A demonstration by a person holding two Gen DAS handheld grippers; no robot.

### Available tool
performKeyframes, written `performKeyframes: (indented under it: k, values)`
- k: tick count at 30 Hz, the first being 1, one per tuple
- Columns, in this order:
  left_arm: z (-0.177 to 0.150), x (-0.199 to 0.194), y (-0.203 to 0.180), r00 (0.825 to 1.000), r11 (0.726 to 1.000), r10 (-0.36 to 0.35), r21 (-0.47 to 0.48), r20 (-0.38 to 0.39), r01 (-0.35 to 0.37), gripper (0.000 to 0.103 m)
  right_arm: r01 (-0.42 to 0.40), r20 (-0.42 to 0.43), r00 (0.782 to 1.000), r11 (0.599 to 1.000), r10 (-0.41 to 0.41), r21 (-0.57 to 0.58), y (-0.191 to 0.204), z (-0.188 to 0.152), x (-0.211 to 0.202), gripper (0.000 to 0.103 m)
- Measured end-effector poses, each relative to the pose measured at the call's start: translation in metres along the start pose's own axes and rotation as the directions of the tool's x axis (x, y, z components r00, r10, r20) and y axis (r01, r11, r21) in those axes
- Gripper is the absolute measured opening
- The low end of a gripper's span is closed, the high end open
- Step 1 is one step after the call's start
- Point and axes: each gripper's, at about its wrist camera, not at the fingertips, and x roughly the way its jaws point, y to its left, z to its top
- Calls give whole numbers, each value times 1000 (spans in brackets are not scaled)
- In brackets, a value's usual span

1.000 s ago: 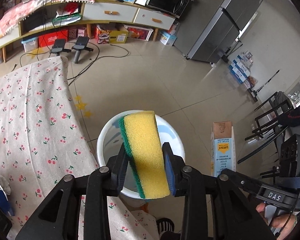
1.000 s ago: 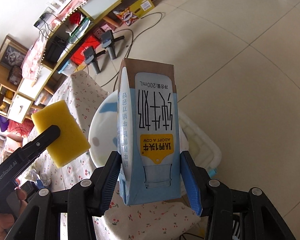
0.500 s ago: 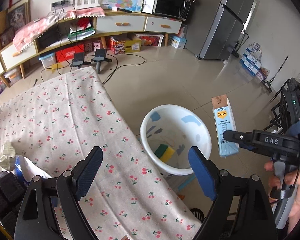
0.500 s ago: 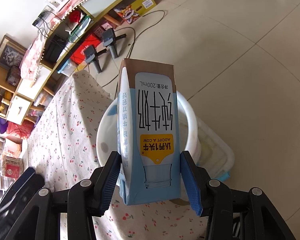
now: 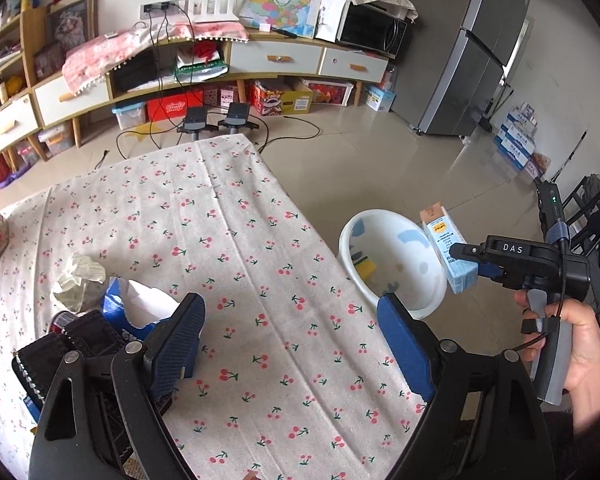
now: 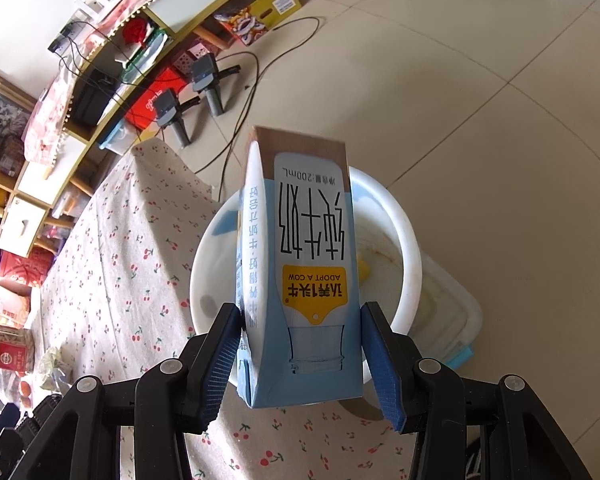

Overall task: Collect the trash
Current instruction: 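Lower the milk carton into the wastebasket and open the right tool, then grasp the black plastic tray with the left tool while the right tool grasps the blue tissue box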

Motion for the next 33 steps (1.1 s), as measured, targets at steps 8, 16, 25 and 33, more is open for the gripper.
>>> performKeyframes:
  k: [8,16,25,33]
  values:
    - [-12,-24,33,999,999,33,-20,7,-33,94,19,38,999,999,-18,-32,15,-2,-15,74]
    - [-30,-59,83,994,991,109,-73,1,-109,95,56,49,998,987,-50,-148,49,-23,-33,76]
    - [-63,-77,156,993,956,108,-270,-51,-118,95,28,-2,1000,949,-30,-314,96,-69,-31,80]
    - [-72,-75,178,999,923,3,-384,-41,-18,94,33,-42,998,915,-55,-401,122,-96,-11,80]
